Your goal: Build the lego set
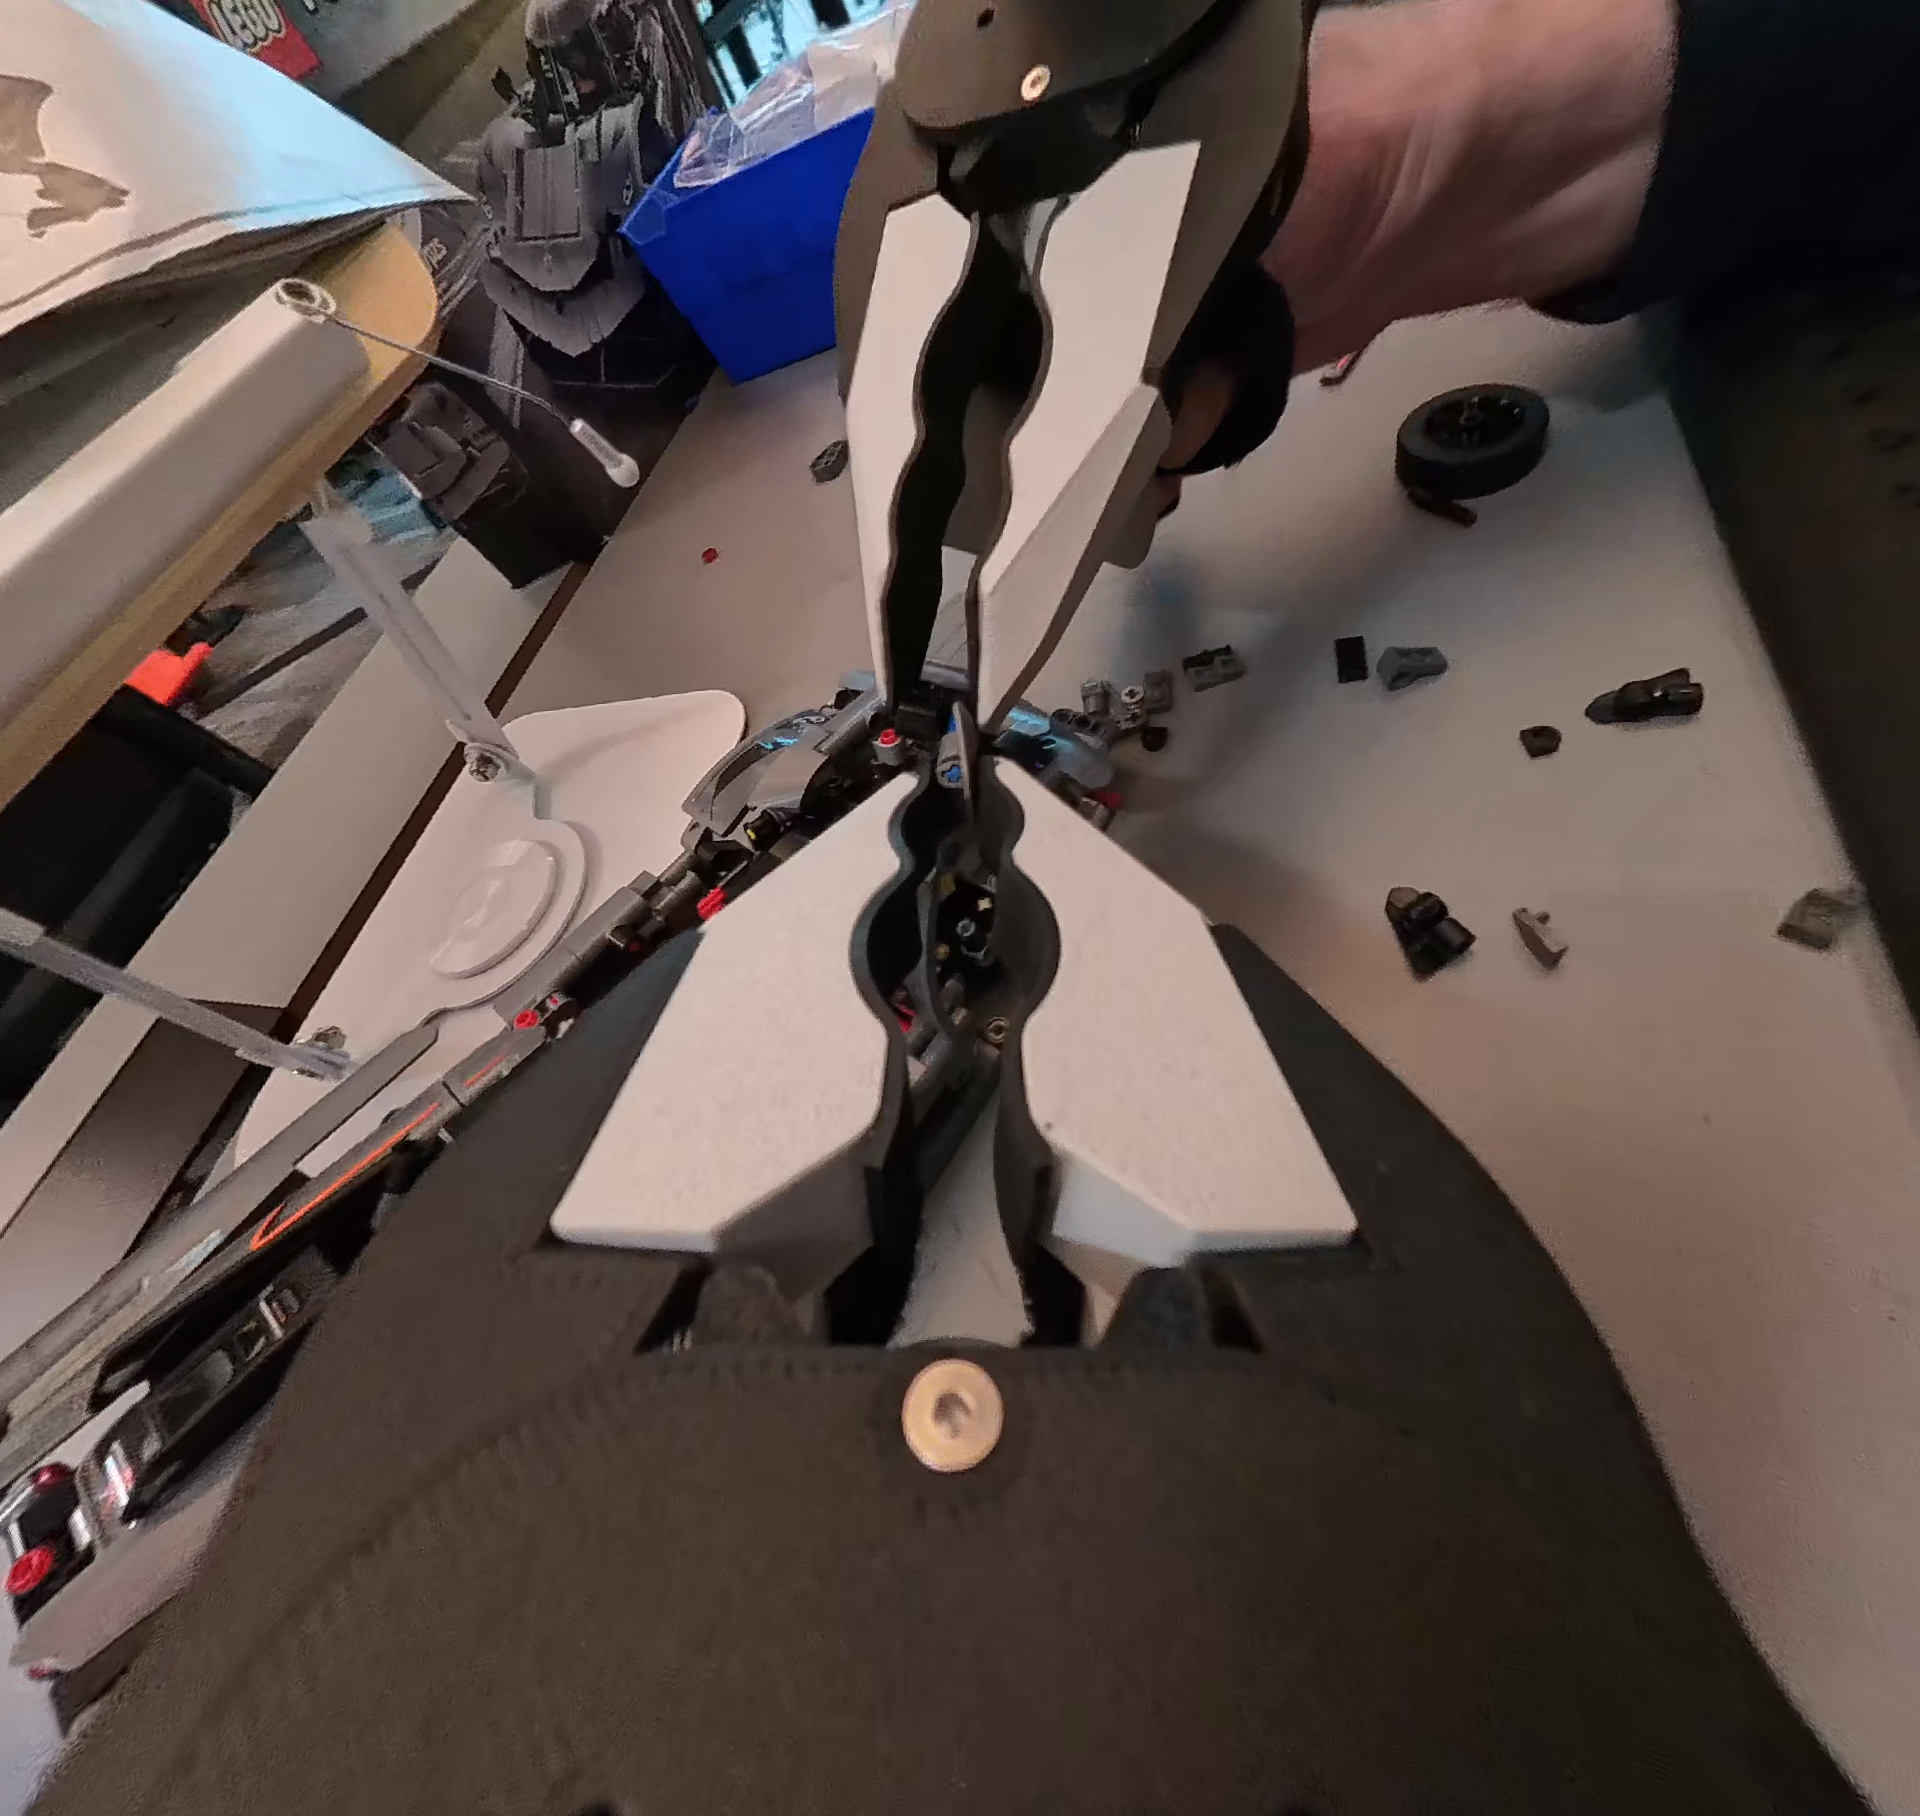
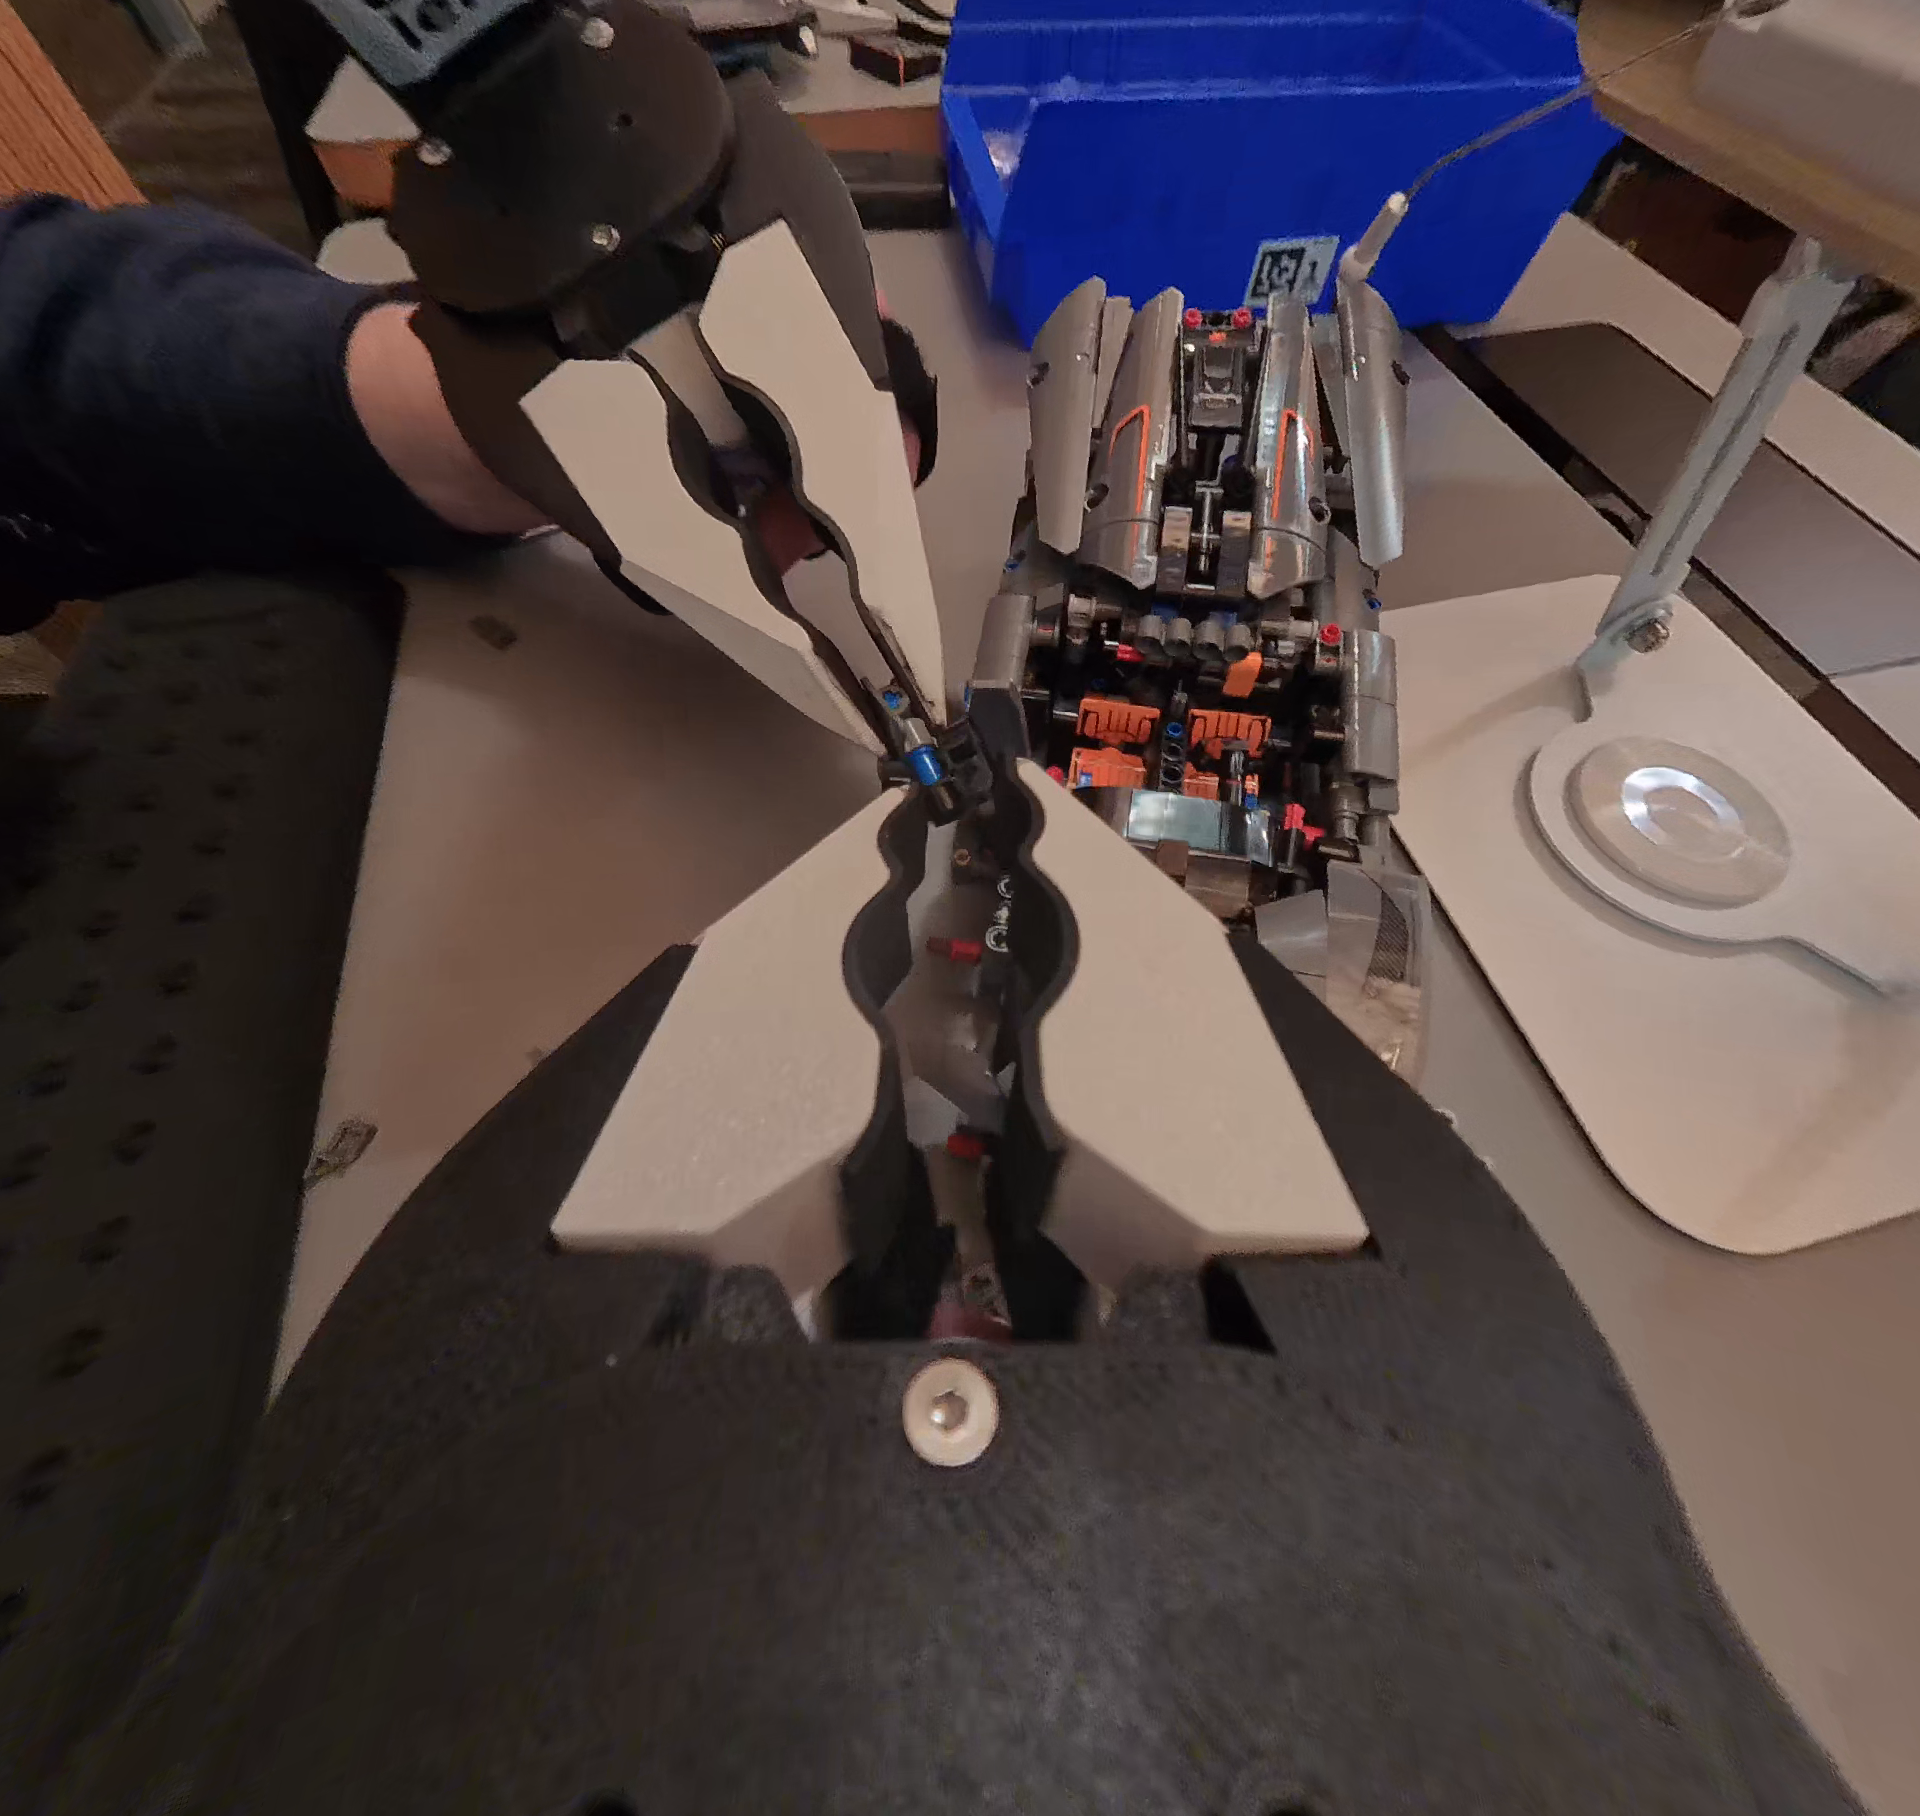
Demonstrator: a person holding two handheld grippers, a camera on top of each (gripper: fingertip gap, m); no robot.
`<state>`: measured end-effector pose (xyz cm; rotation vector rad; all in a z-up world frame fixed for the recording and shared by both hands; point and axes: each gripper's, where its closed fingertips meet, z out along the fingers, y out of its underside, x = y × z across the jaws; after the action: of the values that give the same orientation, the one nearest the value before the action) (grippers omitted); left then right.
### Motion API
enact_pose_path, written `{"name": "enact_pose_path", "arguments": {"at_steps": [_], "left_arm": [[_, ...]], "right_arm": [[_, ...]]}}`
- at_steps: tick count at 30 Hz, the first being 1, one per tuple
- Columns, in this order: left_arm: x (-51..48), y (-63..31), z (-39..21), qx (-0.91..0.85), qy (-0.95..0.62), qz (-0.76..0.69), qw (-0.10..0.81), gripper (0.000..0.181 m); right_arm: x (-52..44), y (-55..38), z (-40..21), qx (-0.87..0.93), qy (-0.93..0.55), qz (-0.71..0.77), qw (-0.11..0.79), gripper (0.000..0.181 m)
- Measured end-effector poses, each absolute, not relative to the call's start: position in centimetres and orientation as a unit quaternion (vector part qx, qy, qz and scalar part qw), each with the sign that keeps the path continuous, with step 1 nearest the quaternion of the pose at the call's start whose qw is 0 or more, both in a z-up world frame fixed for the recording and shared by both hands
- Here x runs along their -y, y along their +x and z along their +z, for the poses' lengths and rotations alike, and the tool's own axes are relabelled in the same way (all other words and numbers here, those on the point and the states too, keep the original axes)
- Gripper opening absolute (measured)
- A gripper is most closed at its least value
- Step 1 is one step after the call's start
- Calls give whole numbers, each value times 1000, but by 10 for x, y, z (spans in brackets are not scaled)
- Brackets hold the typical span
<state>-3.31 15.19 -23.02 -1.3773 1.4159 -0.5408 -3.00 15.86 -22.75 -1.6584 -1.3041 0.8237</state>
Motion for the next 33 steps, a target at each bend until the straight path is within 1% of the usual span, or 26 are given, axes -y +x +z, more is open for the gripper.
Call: {"name": "enact_pose_path", "arguments": {"at_steps": [8, 16, 22, 25, 33], "left_arm": [[-153, -32, -233, -614, -574, -150, 520, 4], [-156, -31, -235, -618, -576, -112, 523, 4], [-153, -31, -234, -614, -574, -161, 517, 5], [-153, -31, -233, -608, -575, -185, 515, 4], [-152, -32, -232, -604, -576, -215, 507, 4]], "right_arm": [[-161, -29, -230, 533, -705, 242, 400, 8], [-162, -32, -233, 519, -722, 235, 392, 8], [-158, -31, -231, 526, -699, 278, 396, 12], [-159, -29, -231, 532, -689, 283, 402, 9], [-161, -23, -235, 593, -646, 222, 426, 13]]}}
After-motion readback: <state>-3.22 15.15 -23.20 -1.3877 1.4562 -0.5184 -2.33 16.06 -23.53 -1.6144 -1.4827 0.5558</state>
